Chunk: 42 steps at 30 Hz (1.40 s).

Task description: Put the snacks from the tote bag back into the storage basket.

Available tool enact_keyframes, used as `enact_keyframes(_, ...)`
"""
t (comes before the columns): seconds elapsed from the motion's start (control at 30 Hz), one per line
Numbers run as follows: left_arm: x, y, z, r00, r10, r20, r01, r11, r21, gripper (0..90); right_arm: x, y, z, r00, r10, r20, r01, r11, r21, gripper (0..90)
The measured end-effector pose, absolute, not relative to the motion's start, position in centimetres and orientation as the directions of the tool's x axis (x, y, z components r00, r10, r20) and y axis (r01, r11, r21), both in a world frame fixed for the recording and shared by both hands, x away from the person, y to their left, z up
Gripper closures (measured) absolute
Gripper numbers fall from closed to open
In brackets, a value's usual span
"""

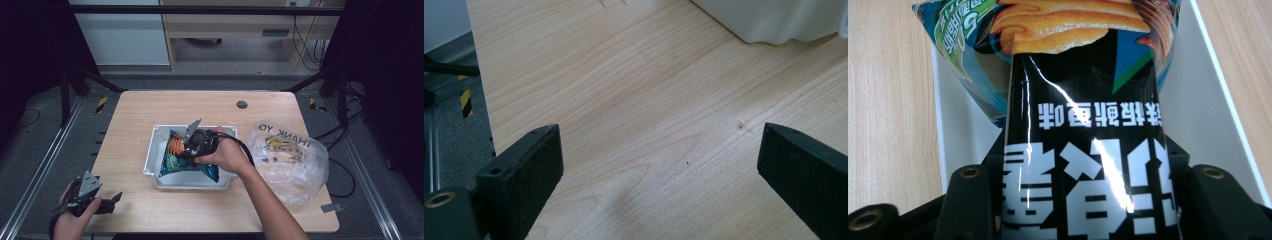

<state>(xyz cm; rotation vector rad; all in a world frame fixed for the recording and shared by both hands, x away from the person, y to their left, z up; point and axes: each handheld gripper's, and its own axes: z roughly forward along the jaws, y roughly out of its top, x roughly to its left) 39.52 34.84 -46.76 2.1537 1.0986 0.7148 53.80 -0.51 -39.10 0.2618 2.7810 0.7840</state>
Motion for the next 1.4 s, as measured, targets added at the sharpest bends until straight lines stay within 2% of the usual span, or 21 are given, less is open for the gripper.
enact_keyframes(1.4, 39.7, 34.8, -46.7, 0.51, 0.838, 0.193, 0.511, -0.476, 0.716, 4.1, 55.2, -0.9, -40.6, -0.959, 0.237, -0.153, 0.132, 0.857, 0.499, 45.3)
